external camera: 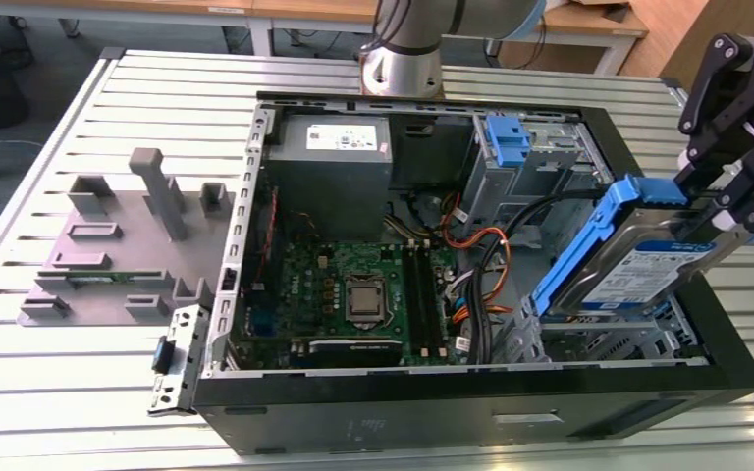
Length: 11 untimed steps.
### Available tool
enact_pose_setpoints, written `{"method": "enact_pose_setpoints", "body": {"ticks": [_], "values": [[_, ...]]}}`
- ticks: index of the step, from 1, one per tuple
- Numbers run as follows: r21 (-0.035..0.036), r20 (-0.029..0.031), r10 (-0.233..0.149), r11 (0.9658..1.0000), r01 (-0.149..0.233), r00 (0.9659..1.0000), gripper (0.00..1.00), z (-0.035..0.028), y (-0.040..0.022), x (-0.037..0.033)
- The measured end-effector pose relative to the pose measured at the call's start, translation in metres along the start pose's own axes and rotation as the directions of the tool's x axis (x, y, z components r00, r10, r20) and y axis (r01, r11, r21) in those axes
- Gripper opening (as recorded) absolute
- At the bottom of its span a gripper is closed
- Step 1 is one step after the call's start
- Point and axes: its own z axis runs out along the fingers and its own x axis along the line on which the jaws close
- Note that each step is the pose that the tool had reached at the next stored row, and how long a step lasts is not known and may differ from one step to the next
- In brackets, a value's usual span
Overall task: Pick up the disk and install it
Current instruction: 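Insert the disk into the insertion slot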
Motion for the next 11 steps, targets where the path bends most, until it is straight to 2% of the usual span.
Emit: {"method": "enact_pose_setpoints", "body": {"ticks": [9, 11], "values": [[0.0, 0.0, 0.0, 1.0, 0.0, 1.0, 0.35, 0.0127, -0.0005, 0.0004], [0.0, 0.0, 0.0, 1.0, 0.0, 1.0, 0.35, 0.0139, -0.0005, 0.0004]]}}
